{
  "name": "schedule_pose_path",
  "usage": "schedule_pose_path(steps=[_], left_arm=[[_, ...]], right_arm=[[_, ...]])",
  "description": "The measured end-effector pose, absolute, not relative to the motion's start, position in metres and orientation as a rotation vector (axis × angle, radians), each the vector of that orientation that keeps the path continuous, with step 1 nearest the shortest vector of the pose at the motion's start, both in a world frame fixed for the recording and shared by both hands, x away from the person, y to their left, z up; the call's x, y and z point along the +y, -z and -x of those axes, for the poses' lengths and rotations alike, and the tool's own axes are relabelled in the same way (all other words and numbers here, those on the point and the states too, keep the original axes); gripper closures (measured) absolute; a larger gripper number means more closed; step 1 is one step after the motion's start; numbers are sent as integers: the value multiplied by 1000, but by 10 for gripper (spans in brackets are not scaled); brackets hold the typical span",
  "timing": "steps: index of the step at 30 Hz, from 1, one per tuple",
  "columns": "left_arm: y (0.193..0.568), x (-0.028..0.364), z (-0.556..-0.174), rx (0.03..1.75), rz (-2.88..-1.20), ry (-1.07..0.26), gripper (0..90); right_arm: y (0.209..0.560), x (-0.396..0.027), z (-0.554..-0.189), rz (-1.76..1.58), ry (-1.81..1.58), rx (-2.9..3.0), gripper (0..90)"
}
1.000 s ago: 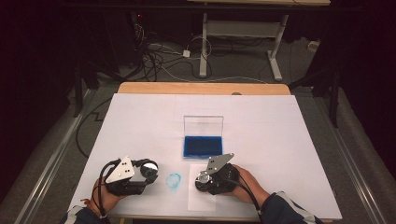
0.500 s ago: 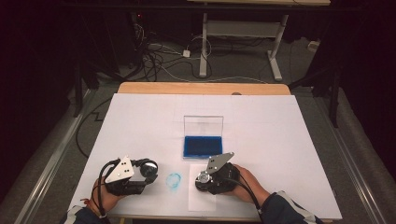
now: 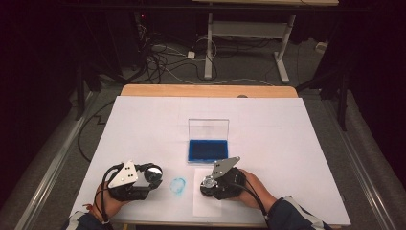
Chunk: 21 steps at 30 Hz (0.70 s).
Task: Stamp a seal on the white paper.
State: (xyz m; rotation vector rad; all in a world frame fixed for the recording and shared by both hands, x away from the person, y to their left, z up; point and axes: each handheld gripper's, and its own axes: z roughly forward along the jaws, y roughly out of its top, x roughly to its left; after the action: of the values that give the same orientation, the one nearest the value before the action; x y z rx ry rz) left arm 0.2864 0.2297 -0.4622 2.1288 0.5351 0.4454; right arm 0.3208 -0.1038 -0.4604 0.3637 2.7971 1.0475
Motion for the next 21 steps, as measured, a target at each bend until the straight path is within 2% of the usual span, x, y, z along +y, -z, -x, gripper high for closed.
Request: schedule_pose_path(steps=[5, 12, 21], left_arm=[[462, 229, -286, 534, -2129, -447, 362], [462, 228, -287, 536, -2128, -445, 362], [462, 217, -288, 519, -2122, -409, 362]], right_arm=[[458, -106, -322, -374, -1053, 2798, 594], [427, -114, -322, -396, -1194, 2704, 594], [415, -120, -321, -410, -1231, 2653, 594]])
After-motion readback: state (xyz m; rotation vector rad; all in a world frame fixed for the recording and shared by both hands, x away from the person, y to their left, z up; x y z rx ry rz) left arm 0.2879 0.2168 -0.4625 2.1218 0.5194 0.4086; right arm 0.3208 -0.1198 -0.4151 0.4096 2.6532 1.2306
